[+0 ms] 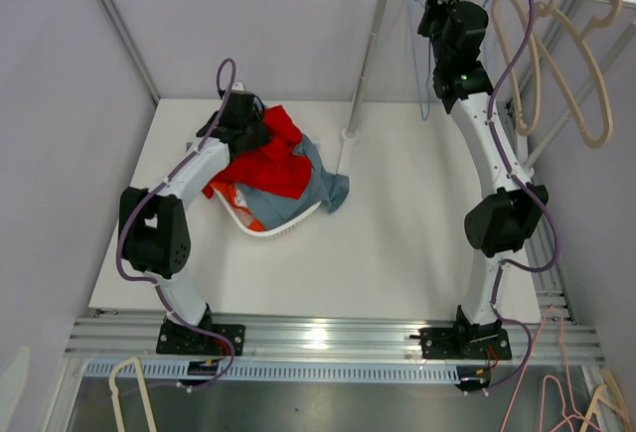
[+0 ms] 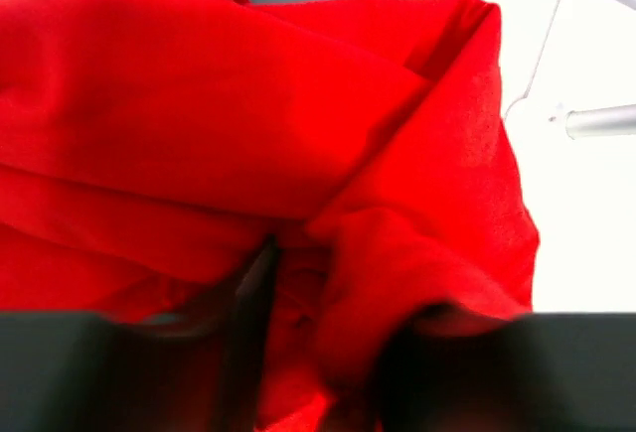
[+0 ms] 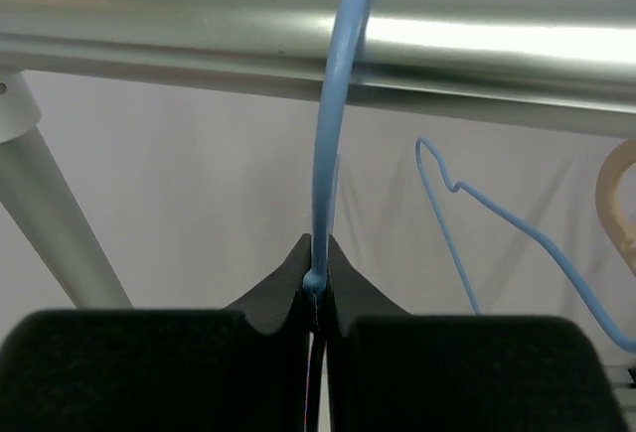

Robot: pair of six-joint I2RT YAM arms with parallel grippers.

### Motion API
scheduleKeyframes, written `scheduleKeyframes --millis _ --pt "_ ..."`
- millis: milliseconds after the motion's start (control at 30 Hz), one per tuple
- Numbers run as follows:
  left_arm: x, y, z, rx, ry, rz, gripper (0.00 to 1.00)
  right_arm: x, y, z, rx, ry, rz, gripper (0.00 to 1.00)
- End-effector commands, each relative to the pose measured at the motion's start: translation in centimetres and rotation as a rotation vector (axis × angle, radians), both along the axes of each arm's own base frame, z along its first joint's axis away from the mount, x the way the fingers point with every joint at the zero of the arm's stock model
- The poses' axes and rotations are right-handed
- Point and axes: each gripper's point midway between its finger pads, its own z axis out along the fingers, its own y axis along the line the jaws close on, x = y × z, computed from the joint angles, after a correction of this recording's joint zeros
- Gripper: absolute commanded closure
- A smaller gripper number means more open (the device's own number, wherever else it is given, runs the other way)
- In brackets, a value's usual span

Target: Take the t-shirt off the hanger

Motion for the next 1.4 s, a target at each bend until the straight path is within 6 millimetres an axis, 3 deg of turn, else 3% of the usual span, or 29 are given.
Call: scheduleKeyframes --millis 0,33,133,200,267,300,367,400,467,500,633,700,733,933,1067,1100,1133,1167,1200,1233,1267,1300,1367 --pt "0.1 -0.7 0.1 -0.042 -0.012 -0.024 0.53 -1.3 -1.0 -0.6 0.004 0.034 -0.037 0.92" --pt "0.0 -0.6 0.2 -0.04 -0.017 -0.024 0.38 -1.9 -1.0 0.2 0.008 0.021 -0.035 0.86" --pt "-0.1 -0.3 2.3 -0.038 -0.081 -0.025 0.25 -2.7 -1.5 1.4 -0.009 -0.001 -0.053 0.75" --pt "0.3 -0.2 5.1 -0.038 -0.139 -0.027 0.25 -3.3 -1.6 2.3 -0.01 -0.009 -0.056 0.74" --pt "0.2 0.2 6.2 -0.014 -0.14 -0.023 0.24 -4.2 -1.9 3.8 -0.012 -0.026 -0.062 0.68" --pt "0.8 0.1 8.9 -0.02 -0.191 -0.023 0.23 -4.5 -2.0 4.2 -0.014 -0.027 -0.067 0.65" --pt "0.4 0.4 10.1 -0.001 -0.193 -0.024 0.22 -5.6 -2.4 5.3 -0.029 -0.038 -0.082 0.57" --pt "0.2 0.5 12.5 -0.006 -0.24 -0.021 0.21 -6.0 -2.2 5.5 -0.038 -0.036 -0.086 0.54" --pt "-0.6 0.7 14.3 0.003 -0.282 -0.019 0.17 -7.3 -2.9 6.2 -0.063 -0.029 -0.138 0.42" --pt "-1.5 0.7 16.6 -0.002 -0.333 -0.021 0.14 -7.9 -2.7 6.5 -0.073 -0.028 -0.147 0.32" --pt "-3.9 1.3 18.9 0.016 -0.389 -0.01 0.03 -10.5 -3.6 6.9 -0.081 0.011 -0.226 0.18" --pt "-4.5 1.8 18.5 0.027 -0.384 -0.002 0.01 -11.4 -3.7 6.1 -0.078 0.043 -0.231 0.16" --pt "-5.0 2.0 18.5 0.033 -0.385 0.0 0.0 -12.6 -3.7 6.9 -0.069 0.032 -0.229 0.13" --pt "-5.8 3.1 15.8 0.082 -0.312 0.027 0.01 -17.8 -3.7 6.1 -0.041 0.068 -0.241 0.09" --pt "-7.1 2.8 13.6 0.051 -0.243 0.021 0.01 -21.6 -1.6 5.4 -0.007 0.076 -0.169 0.09" --pt "-8.3 2.2 13.3 0.008 -0.233 0.024 0.0 -22.3 -1.3 5.1 0.005 0.08 -0.153 0.09" --pt "-9.0 1.5 13.8 -0.008 -0.259 0.009 0.0 -22.6 -0.7 3.5 0.013 0.112 -0.131 0.08" --pt "-10.0 1.3 12.7 0.012 -0.253 0.01 0.0 -24.3 -0.6 4.0 0.031 0.096 -0.101 0.08" --pt "-12.3 -0.1 14.7 0.009 -0.326 -0.029 0.0 -25.0 -0.3 3.6 0.053 0.1 -0.081 0.06" --pt "-13.3 0.2 13.3 0.051 -0.332 -0.014 0.01 -25.6 0.2 3.0 0.064 0.104 -0.046 0.05" --pt "-14.4 0.0 14.0 0.054 -0.364 -0.024 0.01 -26.9 0.3 1.8 0.088 0.114 -0.012 0.05" --pt "-16.8 -0.6 16.0 0.029 -0.431 -0.063 0.01 -27.8 1.2 1.2 0.093 0.119 0.043 0.02" --pt "-19.0 -0.3 15.1 0.039 -0.432 -0.086 0.01 -29.6 1.8 -0.8 0.116 0.148 0.108 0.01"
